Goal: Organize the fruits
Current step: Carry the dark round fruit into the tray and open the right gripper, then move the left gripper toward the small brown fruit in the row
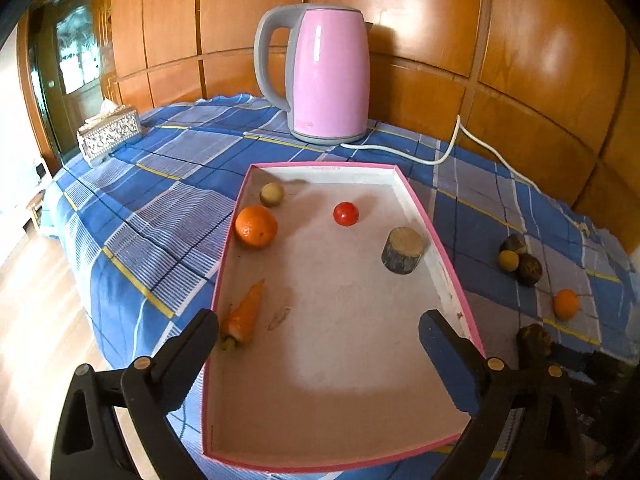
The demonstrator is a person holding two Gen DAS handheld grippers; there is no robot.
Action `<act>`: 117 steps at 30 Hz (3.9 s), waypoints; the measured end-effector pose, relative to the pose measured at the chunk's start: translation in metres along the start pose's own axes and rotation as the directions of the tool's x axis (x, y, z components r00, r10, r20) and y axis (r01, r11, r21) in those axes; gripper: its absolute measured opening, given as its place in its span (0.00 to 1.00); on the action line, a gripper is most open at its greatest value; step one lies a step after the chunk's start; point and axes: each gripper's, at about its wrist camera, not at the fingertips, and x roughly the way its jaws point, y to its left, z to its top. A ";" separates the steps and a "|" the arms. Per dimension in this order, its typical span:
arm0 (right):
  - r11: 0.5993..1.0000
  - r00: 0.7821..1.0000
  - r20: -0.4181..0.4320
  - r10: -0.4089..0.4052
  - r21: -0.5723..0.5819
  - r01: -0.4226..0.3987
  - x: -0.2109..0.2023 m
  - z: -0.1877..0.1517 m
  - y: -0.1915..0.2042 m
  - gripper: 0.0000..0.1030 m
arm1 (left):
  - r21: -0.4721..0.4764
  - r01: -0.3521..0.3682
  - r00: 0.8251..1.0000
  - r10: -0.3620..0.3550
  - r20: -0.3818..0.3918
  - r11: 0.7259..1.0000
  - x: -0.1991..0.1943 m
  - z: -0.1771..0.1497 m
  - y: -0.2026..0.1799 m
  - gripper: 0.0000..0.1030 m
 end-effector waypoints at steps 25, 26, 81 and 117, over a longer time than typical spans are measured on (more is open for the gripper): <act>0.998 0.997 0.036 0.066 0.008 -0.067 -0.019 0.004 0.009 0.44 | -0.141 -0.013 0.998 0.021 0.057 0.990 -0.010 0.003 0.056 1.00; 0.997 0.997 0.040 0.073 0.000 -0.073 -0.021 0.005 0.012 0.40 | -0.153 -0.019 0.998 0.028 0.055 0.988 -0.009 0.004 0.060 1.00; 0.957 0.981 0.012 0.192 -0.222 -0.185 0.006 0.066 0.113 0.46 | -0.146 -0.017 1.000 0.017 -0.004 0.989 0.006 -0.001 0.061 1.00; 0.996 0.991 0.132 0.035 -0.089 -0.023 -0.032 0.014 0.078 0.53 | -0.070 0.034 0.999 -0.033 0.008 0.997 -0.007 -0.006 0.028 1.00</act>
